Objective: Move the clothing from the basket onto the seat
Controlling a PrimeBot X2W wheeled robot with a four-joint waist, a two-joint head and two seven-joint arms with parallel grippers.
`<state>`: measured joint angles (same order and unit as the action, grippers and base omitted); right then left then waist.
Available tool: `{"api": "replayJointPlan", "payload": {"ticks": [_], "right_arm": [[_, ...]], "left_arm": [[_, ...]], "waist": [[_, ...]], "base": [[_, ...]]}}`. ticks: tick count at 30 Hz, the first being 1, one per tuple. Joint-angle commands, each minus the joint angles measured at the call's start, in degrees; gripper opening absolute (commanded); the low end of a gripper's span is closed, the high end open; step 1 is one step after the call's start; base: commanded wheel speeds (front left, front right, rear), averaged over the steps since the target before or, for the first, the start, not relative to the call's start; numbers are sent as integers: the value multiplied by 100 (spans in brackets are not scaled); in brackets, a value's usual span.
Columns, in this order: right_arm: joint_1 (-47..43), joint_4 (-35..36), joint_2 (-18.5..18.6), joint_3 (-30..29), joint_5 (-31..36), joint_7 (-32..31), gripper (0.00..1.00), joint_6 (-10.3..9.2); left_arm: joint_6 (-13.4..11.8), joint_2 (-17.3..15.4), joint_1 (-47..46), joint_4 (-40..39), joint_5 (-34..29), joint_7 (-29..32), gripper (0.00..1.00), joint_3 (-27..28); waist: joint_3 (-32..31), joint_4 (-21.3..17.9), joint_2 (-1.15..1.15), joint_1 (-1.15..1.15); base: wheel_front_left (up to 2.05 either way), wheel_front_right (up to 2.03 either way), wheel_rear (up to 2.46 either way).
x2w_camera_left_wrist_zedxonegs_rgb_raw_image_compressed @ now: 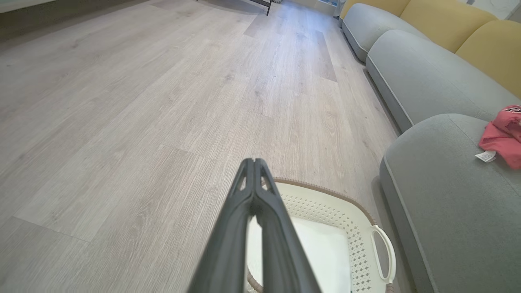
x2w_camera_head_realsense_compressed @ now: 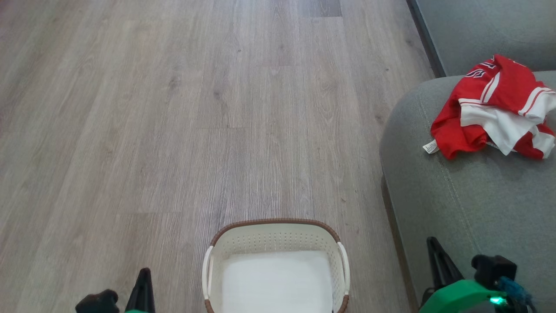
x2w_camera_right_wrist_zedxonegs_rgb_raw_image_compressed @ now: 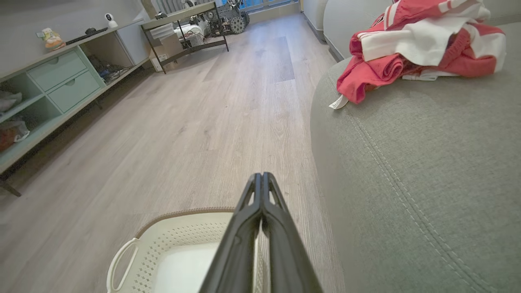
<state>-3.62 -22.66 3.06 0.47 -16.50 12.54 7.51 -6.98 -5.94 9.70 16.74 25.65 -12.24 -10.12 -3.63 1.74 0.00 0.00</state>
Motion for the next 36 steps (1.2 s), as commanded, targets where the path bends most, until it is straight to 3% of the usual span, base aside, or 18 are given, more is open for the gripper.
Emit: {"api": "replayJointPlan", "payload": {"ticks": [1,36], "right_arm": [[308,218,-2,-33,-210,-61,0,0],[519,424,-7,-242,-2534,-641,0,-1]], "left_arm": [[67,-16,-277,-197,177,47,0,148],[503,86,-691,-220,2222,624,0,627]], "waist": [[6,-3,0,0],[125,-57,0,0]], "base": [[0,0,0],[0,0,0]]}}
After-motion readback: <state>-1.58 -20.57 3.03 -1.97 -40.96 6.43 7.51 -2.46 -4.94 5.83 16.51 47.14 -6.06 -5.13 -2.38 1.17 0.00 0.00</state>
